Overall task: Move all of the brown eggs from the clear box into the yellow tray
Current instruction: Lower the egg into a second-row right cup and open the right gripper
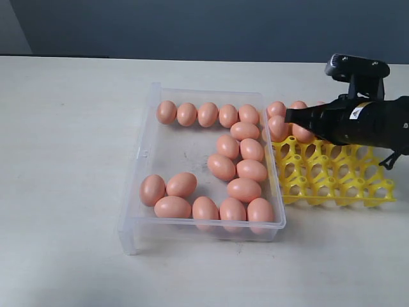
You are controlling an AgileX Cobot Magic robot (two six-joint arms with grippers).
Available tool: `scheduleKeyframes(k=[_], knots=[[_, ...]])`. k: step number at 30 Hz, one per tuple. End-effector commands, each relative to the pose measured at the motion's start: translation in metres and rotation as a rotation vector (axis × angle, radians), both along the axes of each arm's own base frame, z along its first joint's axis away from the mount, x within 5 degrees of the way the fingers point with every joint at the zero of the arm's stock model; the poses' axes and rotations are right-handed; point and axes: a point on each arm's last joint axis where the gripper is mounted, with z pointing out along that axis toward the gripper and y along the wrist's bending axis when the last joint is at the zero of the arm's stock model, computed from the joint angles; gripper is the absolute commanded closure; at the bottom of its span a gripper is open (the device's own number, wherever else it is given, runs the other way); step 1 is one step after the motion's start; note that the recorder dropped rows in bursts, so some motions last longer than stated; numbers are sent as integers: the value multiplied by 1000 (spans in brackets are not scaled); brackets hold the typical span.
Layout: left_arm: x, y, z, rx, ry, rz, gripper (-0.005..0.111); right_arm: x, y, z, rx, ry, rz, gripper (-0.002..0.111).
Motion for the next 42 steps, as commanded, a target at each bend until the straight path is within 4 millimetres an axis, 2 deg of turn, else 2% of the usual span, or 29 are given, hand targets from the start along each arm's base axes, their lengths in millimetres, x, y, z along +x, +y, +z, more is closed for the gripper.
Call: scheduleKeyframes(k=[1,6,10,13,17,26,31,37,42], knots=[[0,0,-1,-2,-6,-3,95,-1,1,-8,-11,38,8,108],[0,0,-1,-2,-6,-3,95,0,1,-16,-16,61,6,108],[0,0,-1,-2,-6,-3,95,12,5,-24,-20,85,8,108],[0,0,-1,-2,-6,-3,95,25,8,-12,-10,46,10,108],[0,0,-1,-2,-6,-3,95,33,11,-4,-4,36,13,108],[0,0,-1,-2,-6,-3,95,21,9,-14,-68,201,66,108],[0,0,-1,-2,-6,-3,95,28,10,-12,-59,119,63,108],[0,0,-1,-2,-6,-3,95,33,11,-20,-56,92,59,108],[0,0,-1,-2,-6,-3,95,38,12,-17,-44,18,53,108]])
